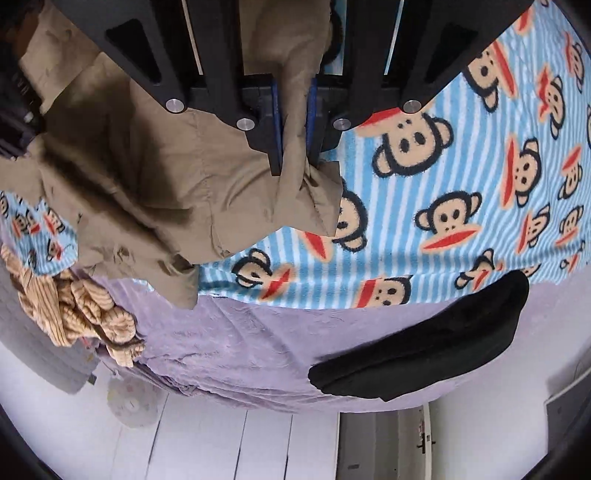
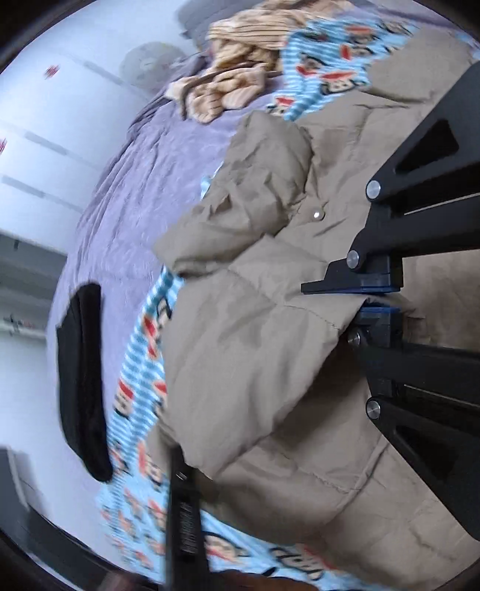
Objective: Fold large clothes
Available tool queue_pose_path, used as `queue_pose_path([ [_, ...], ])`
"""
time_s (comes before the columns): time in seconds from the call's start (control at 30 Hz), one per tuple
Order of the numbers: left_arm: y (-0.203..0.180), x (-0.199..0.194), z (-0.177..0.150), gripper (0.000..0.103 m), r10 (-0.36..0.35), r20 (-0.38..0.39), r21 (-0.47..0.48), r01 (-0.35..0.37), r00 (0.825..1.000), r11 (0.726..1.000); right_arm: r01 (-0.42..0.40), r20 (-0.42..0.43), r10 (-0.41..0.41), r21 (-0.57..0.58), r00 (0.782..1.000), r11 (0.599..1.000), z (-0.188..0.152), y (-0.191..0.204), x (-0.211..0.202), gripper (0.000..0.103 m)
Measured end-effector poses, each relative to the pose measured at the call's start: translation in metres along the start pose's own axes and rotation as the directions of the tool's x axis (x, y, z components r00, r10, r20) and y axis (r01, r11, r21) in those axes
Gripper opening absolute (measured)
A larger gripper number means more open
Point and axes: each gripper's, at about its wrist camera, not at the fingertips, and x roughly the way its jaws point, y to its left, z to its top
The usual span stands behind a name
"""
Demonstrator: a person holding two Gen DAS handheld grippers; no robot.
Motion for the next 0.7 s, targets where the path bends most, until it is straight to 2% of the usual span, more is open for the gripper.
queue_pose_path([
  [0.07,0.003,0.01,-0.004,0.012,0.007,-0.024,-0.008,-0.007,1.0,1.0,-0.034,0.005,0.034,0.214,0.999,0.976,-0.011,-0.043,-0.002,0.004],
  [0.13,0.011,0.018,-0.015,0.012,0.013,-0.045,-0.04,-0.015,0.999,0.999,-0.123,-0.007,0.145,0.49,0.989,0.863,-0.038,-0.093,0.008,0.005],
  [0.17,0.013,0.021,-0.019,0.012,0.028,-0.055,-0.052,-0.031,0.998,0.998,-0.15,-0.018,0.202,0.61,0.979,0.778,-0.056,-0.115,0.019,0.005],
  [0.2,0.013,0.023,-0.021,0.013,0.042,-0.062,-0.059,-0.046,0.997,0.997,-0.156,-0.037,0.251,0.693,0.967,0.704,-0.073,-0.131,0.031,0.005],
  [0.27,0.013,0.024,-0.022,0.014,0.068,-0.065,-0.067,-0.073,0.996,0.995,-0.182,-0.039,0.34,0.785,0.94,0.592,-0.098,-0.145,0.049,0.005],
  [0.33,0.014,0.017,-0.02,0.028,0.115,-0.072,-0.064,-0.12,0.991,0.991,-0.231,0.005,0.42,0.841,0.907,0.489,-0.113,-0.154,0.056,0.008],
  [0.37,0.016,0.011,-0.018,0.043,0.15,-0.066,-0.063,-0.154,0.987,0.986,-0.244,0.018,0.443,0.854,0.896,0.46,-0.116,-0.157,0.055,0.013],
  [0.4,0.02,0.001,-0.016,0.055,0.178,-0.043,-0.066,-0.181,0.983,0.981,-0.235,0.004,0.453,0.859,0.892,0.455,-0.118,-0.16,0.052,0.02],
  [0.47,0.031,-0.023,-0.012,0.055,0.186,0.016,-0.089,-0.184,0.982,0.979,-0.22,-0.025,0.458,0.853,0.889,0.473,-0.118,-0.164,0.039,0.023],
  [0.53,0.043,-0.041,-0.008,0.055,0.152,0.03,-0.126,-0.147,0.988,0.981,-0.217,-0.041,0.445,0.831,0.895,0.512,-0.118,-0.17,0.022,0.023],
  [0.6,0.045,-0.048,-0.006,0.055,0.073,0.022,-0.142,-0.069,0.997,0.987,-0.217,-0.029,0.382,0.783,0.924,0.583,-0.113,-0.176,0.001,0.023],
  [0.63,0.041,-0.047,-0.006,0.055,0.041,0.006,-0.133,-0.04,0.999,0.99,-0.22,-0.016,0.347,0.743,0.938,0.632,-0.105,-0.178,-0.008,0.023],
  [0.7,0.022,-0.039,-0.014,0.055,0.012,-0.031,-0.089,-0.015,0.999,0.996,-0.236,-0.001,0.318,0.669,0.948,0.705,-0.083,-0.178,-0.011,0.023],
])
